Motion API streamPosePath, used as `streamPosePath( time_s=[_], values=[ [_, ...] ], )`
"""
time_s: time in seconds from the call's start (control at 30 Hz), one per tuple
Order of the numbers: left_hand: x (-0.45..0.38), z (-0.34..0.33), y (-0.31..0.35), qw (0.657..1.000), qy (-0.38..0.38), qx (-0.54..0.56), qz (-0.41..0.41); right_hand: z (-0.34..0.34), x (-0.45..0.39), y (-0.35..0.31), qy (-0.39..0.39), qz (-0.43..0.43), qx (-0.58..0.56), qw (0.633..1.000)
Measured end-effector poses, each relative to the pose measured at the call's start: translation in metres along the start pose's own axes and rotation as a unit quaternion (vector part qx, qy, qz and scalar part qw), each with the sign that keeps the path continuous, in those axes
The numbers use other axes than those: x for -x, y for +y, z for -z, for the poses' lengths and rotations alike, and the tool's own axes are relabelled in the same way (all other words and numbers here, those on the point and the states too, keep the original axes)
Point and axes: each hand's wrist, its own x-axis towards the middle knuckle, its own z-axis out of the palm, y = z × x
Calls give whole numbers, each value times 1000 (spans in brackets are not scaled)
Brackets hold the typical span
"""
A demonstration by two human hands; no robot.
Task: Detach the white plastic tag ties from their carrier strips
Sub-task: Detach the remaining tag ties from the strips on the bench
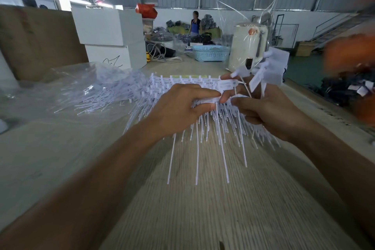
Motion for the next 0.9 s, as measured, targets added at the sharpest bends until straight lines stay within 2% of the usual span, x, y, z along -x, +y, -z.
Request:
streamPosePath(
  time_s=[0.13,0.4,0.53,0.7,0.8,0.9],
  values=[
    [1,1,0,1000,-7,-1,5,-3,0,3,78,1,61,995],
    [0,3,4,1000,-12,-4,7,-2,-2,-2,91,2,-14,996],
    [-2,4,5,1000,16,-5,25,0,-4,1,137,-2,52,989],
    [-3,4,11,999,42,9,5,-10,-5,3,123,-42,75,989],
    [-1,2,12,1000,28,5,-7,-17,-5,5,117,-58,102,986],
    [0,0,12,1000,11,-8,-15,-21,-3,4,113,-65,63,989]
  ],
)
